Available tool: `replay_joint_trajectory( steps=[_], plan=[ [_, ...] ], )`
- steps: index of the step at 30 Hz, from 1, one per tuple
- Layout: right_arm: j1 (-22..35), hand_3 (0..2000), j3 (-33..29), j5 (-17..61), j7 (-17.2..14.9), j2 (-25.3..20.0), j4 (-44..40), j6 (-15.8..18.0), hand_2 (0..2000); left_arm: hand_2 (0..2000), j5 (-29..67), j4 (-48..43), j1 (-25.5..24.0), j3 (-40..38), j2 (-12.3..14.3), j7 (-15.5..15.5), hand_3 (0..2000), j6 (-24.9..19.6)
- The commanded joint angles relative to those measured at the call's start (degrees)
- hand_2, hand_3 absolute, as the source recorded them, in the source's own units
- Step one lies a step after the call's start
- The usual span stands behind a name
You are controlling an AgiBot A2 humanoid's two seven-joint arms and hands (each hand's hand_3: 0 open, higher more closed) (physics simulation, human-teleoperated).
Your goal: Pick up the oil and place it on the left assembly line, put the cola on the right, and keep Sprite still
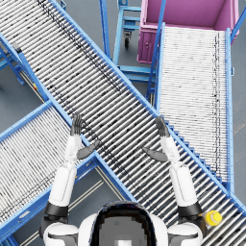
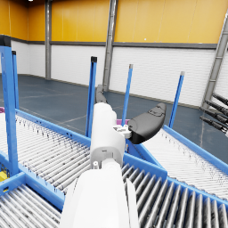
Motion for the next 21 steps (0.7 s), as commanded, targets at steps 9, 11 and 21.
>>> replay_joint_trajectory(
  steps=[9, 11, 21],
  plan=[
    [0.0, 0, 0.0, 0.0, 0.0, 0.0, 0.0, 0.0, 0, 0, 0.0, 0.0, 0.0, 0.0, 0.0, 0.0, 0, 0.0],
    [0.0, 0, 0.0, 0.0, 0.0, 0.0, 0.0, 0.0, 0, 0, 0.0, 0.0, 0.0, 0.0, 0.0, 0.0, 0, 0.0],
    [0.0, 0, 0.0, 0.0, 0.0, 0.0, 0.0, 0.0, 0, 0, 0.0, 0.0, 0.0, 0.0, 0.0, 0.0, 0, 0.0]
  ],
)
